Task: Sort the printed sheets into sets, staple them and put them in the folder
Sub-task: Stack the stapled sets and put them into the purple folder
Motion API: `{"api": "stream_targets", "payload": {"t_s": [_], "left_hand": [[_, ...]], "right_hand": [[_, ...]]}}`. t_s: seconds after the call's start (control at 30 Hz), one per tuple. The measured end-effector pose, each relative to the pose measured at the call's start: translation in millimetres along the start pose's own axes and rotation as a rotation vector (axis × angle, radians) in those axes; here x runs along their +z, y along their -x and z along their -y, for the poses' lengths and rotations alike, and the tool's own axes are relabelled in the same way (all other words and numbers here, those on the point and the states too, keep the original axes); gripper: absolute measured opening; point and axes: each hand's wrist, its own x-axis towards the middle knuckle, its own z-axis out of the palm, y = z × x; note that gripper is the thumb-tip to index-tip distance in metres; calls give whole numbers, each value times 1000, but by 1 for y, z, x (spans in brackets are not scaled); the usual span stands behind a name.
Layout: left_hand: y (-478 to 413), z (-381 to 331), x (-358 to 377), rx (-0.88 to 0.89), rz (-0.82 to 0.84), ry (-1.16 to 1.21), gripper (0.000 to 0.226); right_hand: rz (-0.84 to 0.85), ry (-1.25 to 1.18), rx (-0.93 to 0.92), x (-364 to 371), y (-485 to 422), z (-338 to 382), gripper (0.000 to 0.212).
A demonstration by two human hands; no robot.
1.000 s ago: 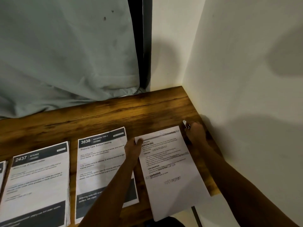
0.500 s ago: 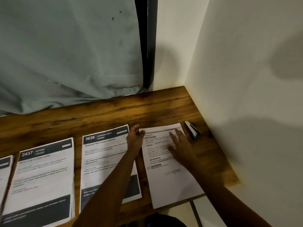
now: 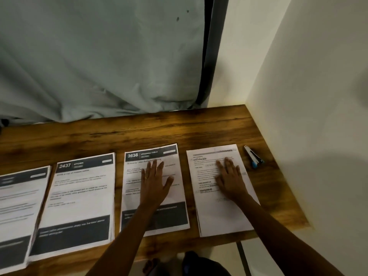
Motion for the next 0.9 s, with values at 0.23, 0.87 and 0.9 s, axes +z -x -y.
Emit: {"api": "stream_targets", "payload": {"t_s": [0.23,0.87,0.9], "left_hand": [[22,36,-5,-12,222,-35,114],[101,223,-142,-428,-42,-179,85],[107,233,-145,-456,-38,-177,85]], "right_hand": [[-78,25,75,-2,0,30,74],[76,-109,-480,80,20,358,68],[106,-74,-521,86,22,366,69]]}}
